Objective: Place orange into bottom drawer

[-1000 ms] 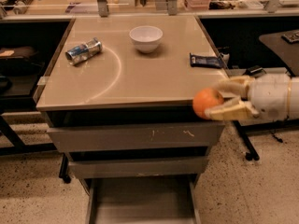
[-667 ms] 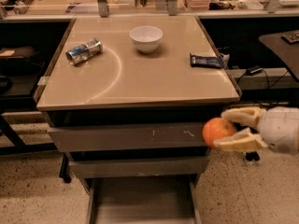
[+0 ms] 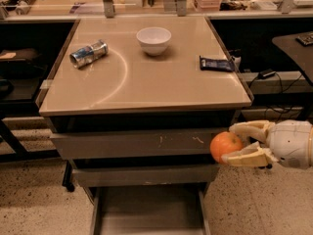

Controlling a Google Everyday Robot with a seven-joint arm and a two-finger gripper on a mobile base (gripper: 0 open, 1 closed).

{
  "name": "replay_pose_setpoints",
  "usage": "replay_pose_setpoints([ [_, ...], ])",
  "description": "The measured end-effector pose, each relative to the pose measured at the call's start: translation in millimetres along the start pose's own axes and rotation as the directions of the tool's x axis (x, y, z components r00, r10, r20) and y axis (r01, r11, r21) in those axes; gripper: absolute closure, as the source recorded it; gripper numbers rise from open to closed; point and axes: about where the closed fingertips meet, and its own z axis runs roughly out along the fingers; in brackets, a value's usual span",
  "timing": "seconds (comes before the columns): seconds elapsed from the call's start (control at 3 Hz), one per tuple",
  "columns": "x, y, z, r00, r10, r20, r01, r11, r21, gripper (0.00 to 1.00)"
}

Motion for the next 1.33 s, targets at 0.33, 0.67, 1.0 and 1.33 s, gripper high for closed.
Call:
replay_pose_setpoints([
  [0.33,30,22,26,0.994,0.107,-0.007,-0.107,0.9938,-0.028,1.0],
  [0.67,83,65,77,0.979,0.199,-0.047,-0.202,0.9767,-0.073,1.0],
  [1.0,129,106,135,0.972,0.221,-0.074,-0.229,0.966,-0.12,1.0],
  [1.33,170,132,186,0.971,0.22,-0.097,-0.233,0.9602,-0.154,1.0],
])
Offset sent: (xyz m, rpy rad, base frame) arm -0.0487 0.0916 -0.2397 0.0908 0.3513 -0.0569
